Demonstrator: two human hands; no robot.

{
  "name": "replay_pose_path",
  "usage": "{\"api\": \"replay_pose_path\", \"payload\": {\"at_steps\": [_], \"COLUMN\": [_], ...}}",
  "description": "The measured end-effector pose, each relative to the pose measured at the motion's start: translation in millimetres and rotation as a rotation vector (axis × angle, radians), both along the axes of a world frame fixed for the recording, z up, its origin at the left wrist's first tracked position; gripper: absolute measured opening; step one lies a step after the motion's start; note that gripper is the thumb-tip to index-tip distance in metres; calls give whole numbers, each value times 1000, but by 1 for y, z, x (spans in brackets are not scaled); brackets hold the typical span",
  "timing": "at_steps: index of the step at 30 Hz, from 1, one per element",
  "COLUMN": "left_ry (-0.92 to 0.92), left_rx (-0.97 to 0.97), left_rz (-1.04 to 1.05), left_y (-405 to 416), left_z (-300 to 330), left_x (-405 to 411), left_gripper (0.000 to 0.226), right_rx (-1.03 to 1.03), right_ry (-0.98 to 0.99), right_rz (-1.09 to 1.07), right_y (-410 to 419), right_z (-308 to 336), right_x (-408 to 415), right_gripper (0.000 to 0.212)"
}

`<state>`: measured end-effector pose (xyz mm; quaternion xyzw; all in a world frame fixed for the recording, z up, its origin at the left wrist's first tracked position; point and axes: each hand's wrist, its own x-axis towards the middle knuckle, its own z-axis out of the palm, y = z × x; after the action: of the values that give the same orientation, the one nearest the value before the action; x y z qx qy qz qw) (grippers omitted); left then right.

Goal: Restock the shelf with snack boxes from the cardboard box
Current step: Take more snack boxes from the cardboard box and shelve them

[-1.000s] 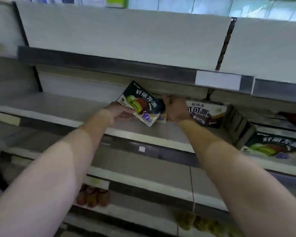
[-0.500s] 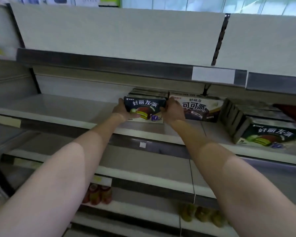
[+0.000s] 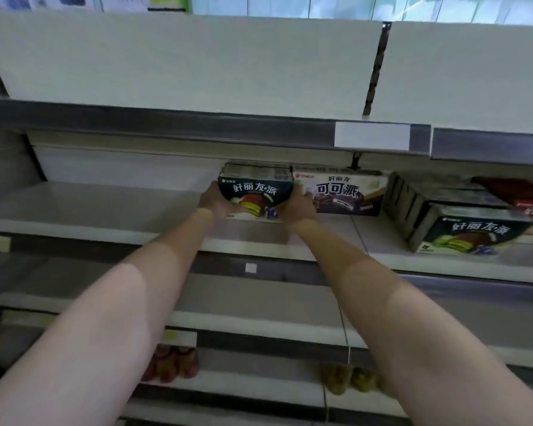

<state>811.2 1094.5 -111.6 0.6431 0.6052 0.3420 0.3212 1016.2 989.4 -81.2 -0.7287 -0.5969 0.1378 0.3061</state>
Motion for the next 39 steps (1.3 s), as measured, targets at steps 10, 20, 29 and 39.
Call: {"api": "replay_pose_path", "payload": {"at_steps": [10,20,29,39], "left_ry": [215,99,130,313], "left_rx": [-36,-12,0,3], "left_rz": [237,150,-71,-440], "left_y": [-90,-153,-239,-342], "left_z": [49,59,67,45], "left_x": [19,72,203,376], "left_gripper": [43,24,11,20], "right_rx": [-29,-40,154,238], "right_ry": [50,-54,78,47], "right_rz": [-25,84,31,-127], "right_y": [-15,-72,-169,-316], "right_z": [10,16,19,-14], "right_x": [3,42,141,288], "right_gripper": [56,42,25,18]}}
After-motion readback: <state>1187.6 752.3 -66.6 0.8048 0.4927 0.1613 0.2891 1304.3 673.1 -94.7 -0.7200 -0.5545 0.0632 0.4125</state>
